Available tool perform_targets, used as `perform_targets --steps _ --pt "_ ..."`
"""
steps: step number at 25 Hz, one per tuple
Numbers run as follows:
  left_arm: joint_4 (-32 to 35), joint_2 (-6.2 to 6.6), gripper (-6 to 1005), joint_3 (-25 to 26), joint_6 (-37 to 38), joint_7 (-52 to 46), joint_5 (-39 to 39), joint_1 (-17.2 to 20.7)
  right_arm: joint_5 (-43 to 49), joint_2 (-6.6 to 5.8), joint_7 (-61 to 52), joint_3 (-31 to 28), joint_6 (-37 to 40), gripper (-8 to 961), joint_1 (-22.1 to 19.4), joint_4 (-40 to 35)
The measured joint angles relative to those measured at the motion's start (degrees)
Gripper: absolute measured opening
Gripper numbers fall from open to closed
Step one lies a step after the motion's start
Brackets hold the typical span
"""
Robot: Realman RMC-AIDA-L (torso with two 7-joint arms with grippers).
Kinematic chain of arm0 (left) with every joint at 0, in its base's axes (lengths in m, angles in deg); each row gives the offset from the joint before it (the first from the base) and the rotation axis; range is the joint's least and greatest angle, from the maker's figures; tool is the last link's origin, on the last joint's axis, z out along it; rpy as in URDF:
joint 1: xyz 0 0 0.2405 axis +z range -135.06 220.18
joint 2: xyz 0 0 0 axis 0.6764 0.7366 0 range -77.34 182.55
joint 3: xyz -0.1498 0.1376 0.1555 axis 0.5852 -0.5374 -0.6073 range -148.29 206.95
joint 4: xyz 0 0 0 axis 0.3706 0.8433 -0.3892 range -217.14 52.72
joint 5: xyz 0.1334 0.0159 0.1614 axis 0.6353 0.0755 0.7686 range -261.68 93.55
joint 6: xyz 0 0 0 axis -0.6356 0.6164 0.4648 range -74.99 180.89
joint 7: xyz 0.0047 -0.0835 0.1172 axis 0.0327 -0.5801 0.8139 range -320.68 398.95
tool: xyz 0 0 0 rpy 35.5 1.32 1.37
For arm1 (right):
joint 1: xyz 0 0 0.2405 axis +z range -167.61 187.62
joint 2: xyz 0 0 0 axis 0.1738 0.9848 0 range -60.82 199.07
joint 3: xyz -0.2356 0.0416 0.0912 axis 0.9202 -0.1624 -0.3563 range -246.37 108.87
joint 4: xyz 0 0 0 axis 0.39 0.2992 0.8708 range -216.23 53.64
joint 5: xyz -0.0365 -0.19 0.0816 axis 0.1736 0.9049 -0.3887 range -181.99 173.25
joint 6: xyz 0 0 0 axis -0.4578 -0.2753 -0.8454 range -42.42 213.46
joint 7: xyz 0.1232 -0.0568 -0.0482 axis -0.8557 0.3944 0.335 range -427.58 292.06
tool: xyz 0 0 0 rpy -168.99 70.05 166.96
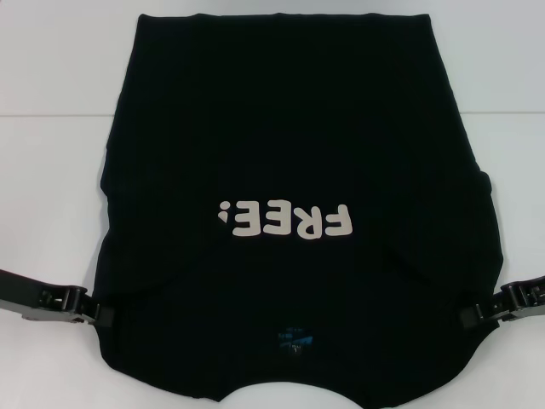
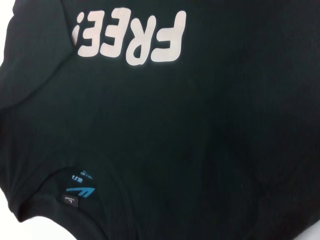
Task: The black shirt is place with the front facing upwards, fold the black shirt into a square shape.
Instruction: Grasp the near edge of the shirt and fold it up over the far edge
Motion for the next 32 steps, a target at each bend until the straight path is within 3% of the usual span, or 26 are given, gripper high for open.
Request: perform_targets --steps 12,17,24,28,32 --pt "-0.32 0.00 20 -0.38 0.31 0.57 0.00 -0.25 0.00 -0.39 0.20 0.46 0.34 135 0.11 -0.15" --pt "-3.72 1.23 20 -0.44 2.78 2.34 0.00 -1.25 0.08 -1.17 0.93 1.01 2.01 51 0.34 -0.20" --pt "-4.77 3.40 20 -0.27 10.34 3.32 0.39 -1.61 0.11 -3.07 5.50 4.61 9.98 52 0.28 -1.28" --pt "-4.77 4.02 20 -0.60 17.31 4.36 1.95 -1.56 0.61 -3.12 9.92 8.04 16.42 52 -0.72 -1.97" --pt "-5.66 3.95 20 -2.00 22.55 6.22 3.63 -1.63 3.83 -2.38 13.15 8.70 19.63 51 -1.30 -1.68"
